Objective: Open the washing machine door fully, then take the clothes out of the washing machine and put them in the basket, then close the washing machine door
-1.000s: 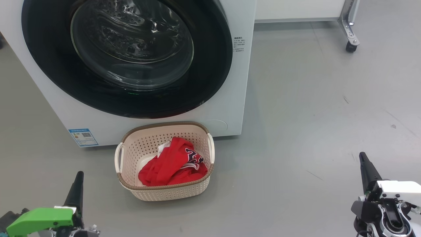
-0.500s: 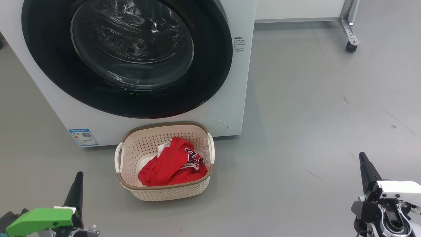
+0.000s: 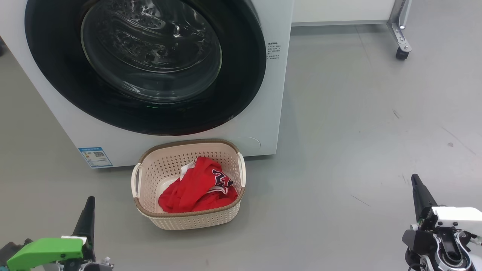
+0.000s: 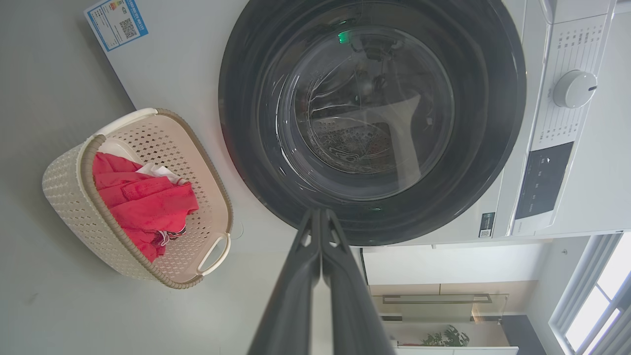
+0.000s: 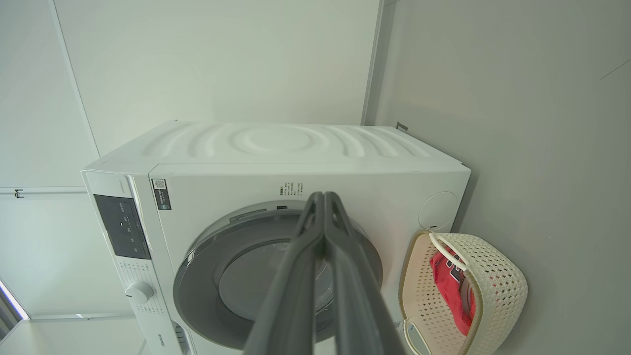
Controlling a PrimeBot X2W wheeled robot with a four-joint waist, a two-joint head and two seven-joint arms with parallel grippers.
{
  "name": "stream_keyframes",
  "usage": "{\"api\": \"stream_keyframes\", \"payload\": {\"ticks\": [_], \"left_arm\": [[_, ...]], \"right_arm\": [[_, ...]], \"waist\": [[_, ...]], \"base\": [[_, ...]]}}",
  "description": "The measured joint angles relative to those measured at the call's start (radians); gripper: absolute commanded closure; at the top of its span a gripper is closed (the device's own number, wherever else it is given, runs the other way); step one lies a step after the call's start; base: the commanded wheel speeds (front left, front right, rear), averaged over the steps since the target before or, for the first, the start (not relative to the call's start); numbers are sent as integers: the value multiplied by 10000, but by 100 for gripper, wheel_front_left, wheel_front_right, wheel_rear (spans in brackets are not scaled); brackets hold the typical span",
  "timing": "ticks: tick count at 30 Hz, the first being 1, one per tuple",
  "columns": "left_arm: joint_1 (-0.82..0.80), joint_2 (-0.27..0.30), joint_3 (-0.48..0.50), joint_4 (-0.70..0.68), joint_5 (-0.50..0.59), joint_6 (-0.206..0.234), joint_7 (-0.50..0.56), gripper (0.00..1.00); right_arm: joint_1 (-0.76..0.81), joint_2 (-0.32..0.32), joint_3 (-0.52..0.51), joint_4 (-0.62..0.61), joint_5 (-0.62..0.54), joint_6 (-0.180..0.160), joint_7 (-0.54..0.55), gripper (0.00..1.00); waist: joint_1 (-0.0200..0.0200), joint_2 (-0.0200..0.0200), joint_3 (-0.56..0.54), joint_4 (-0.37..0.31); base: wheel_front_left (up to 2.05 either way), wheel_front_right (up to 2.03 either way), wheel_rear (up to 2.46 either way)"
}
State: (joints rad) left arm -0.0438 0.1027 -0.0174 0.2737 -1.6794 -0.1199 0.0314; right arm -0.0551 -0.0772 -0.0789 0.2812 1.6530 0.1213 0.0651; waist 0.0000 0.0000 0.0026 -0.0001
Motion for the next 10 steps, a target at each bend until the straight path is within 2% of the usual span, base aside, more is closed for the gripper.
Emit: {"api": "stream_keyframes", "payload": {"ticks": [10], "left_arm": [[-7,-2,10,17,0,0,42,100]], "right_arm": [[-3,2,-6,0,0,0,0,100]], "waist": [[0,0,0,0]], "base": [[0,0,0]]}}
